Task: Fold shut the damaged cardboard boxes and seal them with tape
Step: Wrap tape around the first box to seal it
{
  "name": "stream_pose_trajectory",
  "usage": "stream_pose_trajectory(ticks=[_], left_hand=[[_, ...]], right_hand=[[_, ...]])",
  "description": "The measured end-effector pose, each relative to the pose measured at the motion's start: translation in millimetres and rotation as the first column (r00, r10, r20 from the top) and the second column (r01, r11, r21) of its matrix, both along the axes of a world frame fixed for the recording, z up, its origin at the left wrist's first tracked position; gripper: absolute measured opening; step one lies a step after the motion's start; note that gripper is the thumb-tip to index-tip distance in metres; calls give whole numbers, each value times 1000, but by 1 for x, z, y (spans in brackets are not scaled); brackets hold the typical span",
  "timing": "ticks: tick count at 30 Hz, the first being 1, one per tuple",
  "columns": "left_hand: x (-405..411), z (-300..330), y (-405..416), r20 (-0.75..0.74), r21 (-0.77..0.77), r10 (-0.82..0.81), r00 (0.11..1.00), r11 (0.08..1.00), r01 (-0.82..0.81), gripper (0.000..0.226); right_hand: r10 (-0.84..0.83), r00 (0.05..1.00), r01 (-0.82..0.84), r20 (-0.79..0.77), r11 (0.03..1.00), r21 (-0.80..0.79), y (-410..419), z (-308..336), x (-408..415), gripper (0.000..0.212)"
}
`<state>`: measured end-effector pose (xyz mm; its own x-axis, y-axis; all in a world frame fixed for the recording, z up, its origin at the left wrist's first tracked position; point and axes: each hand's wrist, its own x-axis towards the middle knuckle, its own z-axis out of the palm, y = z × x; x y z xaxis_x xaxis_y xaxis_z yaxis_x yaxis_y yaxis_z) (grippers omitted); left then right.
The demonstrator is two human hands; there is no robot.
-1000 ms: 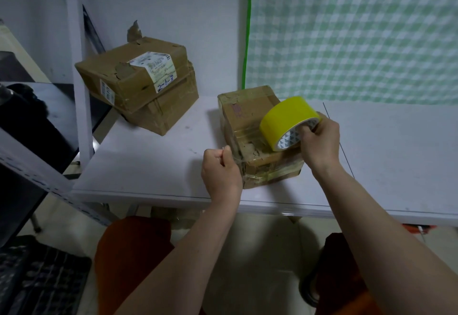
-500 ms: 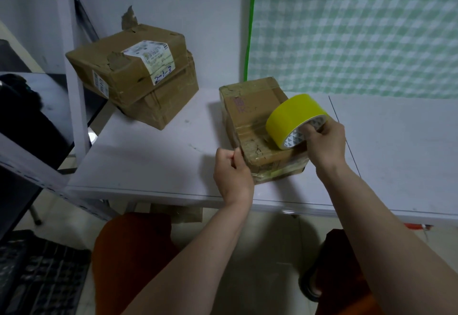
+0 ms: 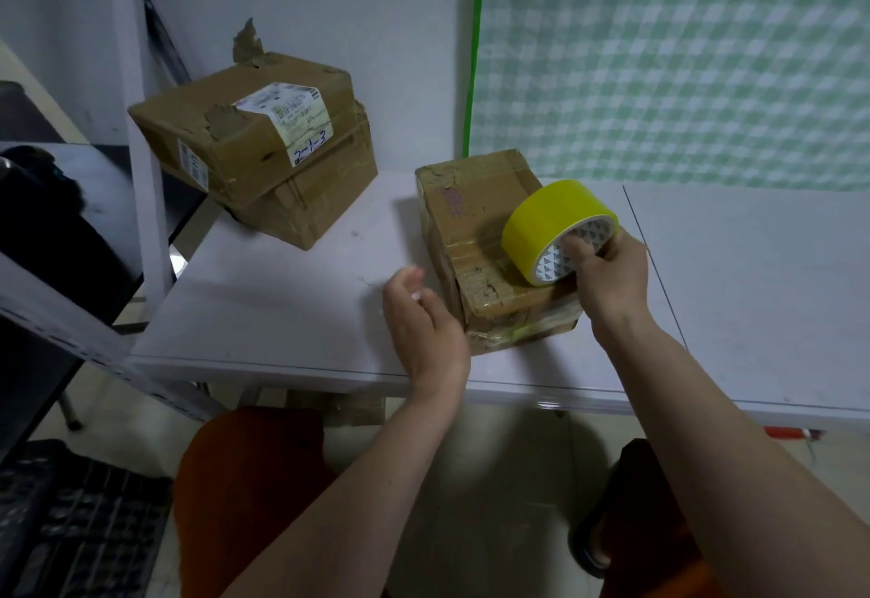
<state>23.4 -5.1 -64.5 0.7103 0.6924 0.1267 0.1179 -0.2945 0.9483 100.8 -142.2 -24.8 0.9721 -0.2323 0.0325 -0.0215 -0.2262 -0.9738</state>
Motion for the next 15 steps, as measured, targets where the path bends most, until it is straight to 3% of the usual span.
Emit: stream_pose_trajectory(ticks=[2,4,5,9,15], left_hand=[[-7,2,-3,103,294,-197,975,942,160,43],[-10,-4,-8,-61,572,-404,913,735,364,55],[-10,-7,-9,-161,637,-417,894,648,417,61],[-9,1,-7,-362,758,-313,878,448,473,74],[-14,4,-4,-396,783,-318,861,372,498,77]], right_hand=[[-3,1000,3,-5,1000,12,1,0,1,9],[1,1000,-1,0,1000,12,1,-1,1,9],[4,1000,-4,2,1000,12,2,-1,0,8],[-4,1000,4,2,1000,5,3,-3,0,8],[-27,1000,27,-1,1000,-3,4,-7,-1,11]])
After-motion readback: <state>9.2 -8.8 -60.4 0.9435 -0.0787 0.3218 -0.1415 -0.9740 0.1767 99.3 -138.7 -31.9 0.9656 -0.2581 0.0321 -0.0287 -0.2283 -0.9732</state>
